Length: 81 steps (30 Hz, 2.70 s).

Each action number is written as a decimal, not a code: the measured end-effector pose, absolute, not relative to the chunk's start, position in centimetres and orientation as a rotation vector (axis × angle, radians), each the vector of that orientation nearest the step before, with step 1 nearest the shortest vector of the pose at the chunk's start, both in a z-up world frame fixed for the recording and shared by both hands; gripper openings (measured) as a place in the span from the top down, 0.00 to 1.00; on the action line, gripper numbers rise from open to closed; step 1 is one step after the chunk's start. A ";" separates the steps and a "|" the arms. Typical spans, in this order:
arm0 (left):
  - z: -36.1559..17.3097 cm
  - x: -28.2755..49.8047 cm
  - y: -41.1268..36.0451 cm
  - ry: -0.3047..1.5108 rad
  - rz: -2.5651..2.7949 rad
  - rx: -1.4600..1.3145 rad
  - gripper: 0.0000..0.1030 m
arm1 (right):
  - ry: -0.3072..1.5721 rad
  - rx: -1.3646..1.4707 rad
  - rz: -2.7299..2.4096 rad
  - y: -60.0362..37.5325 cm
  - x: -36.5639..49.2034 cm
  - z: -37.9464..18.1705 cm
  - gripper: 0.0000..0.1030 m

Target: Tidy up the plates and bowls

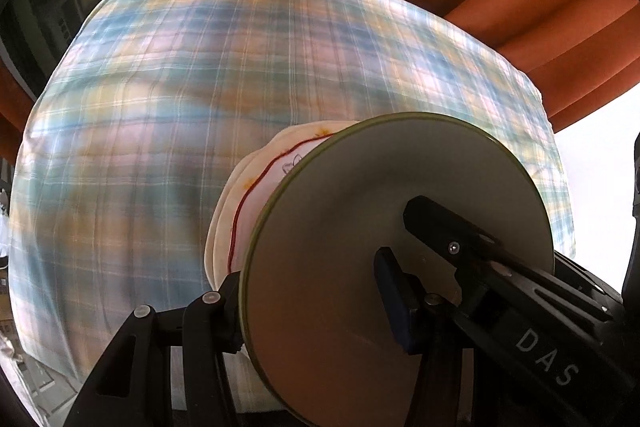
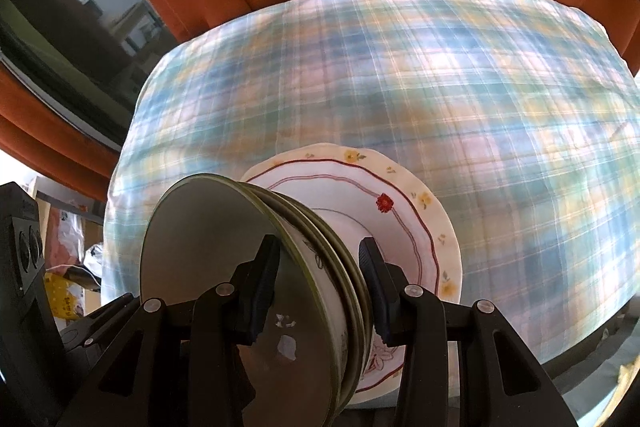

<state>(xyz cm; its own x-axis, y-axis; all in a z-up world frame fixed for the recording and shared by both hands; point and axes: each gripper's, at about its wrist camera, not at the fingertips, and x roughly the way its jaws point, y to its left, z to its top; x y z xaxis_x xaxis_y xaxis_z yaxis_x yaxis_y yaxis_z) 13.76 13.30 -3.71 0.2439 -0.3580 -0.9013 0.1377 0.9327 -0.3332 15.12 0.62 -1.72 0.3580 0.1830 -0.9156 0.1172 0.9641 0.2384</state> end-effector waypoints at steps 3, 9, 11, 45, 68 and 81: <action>-3.7 14.3 13.1 1.282 -0.342 -0.186 0.48 | 1.215 0.273 0.039 0.6 15.8 -1.9 0.57; -3.6 14.9 12.5 1.276 -0.354 -0.148 0.48 | 1.241 0.263 0.013 0.4 16.8 -2.3 0.57; -3.4 14.8 12.0 1.262 -0.368 -0.113 0.48 | 1.247 0.267 -0.006 0.2 16.9 -2.5 0.57; 2.4 7.5 11.7 0.880 -0.193 -0.022 0.20 | 0.955 0.270 0.035 -3.3 9.7 2.5 0.24; 0.8 -5.4 4.7 0.674 -0.042 -0.056 0.10 | 0.689 0.081 -0.045 -13.1 -4.2 2.4 0.16; 1.4 -6.6 4.1 0.632 -0.043 -0.043 0.00 | 0.656 0.115 -0.052 -14.3 -6.1 2.5 0.09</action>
